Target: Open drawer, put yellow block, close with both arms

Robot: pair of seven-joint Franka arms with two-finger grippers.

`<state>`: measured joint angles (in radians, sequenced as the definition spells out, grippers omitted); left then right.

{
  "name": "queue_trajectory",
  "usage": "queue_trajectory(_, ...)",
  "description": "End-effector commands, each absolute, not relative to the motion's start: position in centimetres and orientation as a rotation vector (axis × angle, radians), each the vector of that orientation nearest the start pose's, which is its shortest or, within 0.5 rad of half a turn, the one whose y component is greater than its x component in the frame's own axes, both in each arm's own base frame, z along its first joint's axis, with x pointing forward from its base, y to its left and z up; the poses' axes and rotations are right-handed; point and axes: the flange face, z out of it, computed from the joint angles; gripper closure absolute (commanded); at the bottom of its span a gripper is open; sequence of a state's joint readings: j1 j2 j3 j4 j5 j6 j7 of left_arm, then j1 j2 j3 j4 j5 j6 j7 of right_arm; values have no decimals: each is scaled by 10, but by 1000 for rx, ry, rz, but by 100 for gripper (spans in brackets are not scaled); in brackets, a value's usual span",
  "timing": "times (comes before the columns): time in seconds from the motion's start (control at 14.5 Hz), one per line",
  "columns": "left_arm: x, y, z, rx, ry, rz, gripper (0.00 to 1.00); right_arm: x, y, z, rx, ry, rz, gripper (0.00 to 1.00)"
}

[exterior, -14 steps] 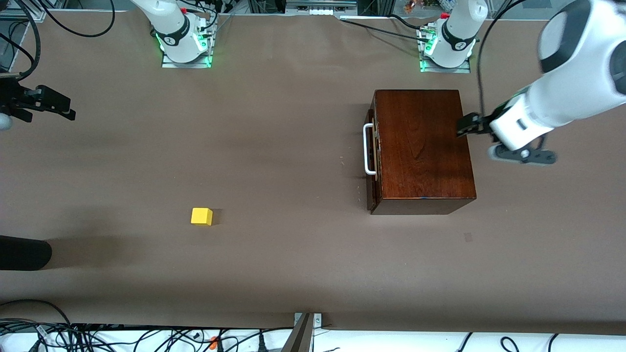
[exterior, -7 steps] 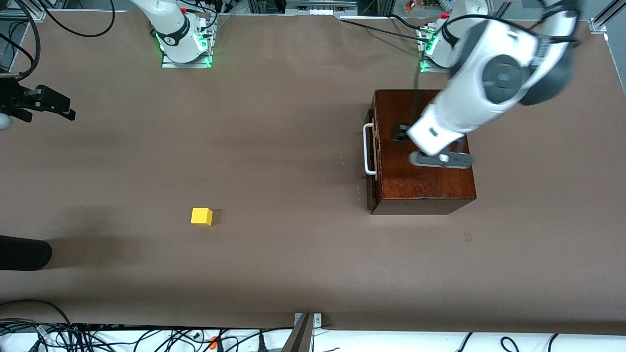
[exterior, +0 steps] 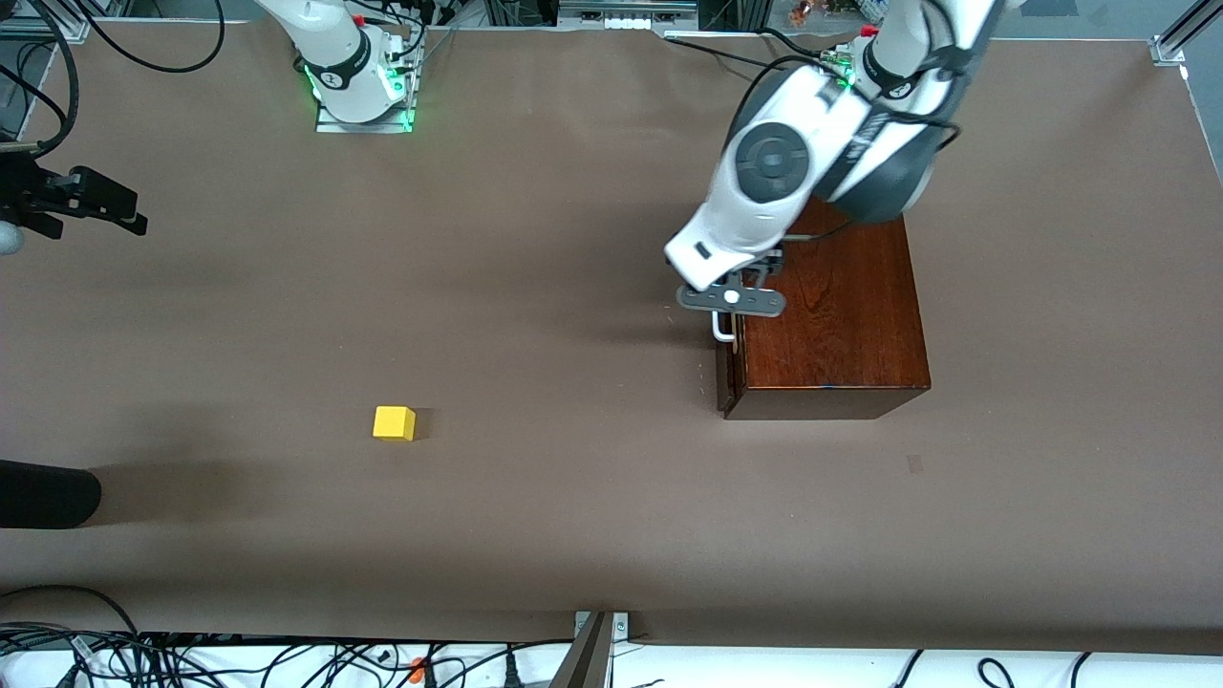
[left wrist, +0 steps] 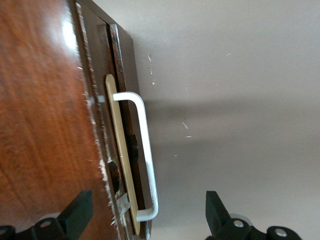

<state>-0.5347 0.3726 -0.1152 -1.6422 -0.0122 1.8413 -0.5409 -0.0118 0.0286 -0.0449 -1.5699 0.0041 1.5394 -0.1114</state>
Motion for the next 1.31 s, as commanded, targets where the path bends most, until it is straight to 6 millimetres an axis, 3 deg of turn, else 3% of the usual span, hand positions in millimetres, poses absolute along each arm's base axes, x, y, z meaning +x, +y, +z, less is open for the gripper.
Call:
queue_trajectory(0.0,504,-405,372,-3006,161,224,0,554,-34,615,-3138,-103,72,0)
queue_trajectory(0.35,509,-415,335,-2997,213,127,0,554,-34,615,-3138,-103,72,0)
queue_trajectory(1.24,507,-422,288,-2981,187,169,0,554,-34,615,-3138,-103,72,0)
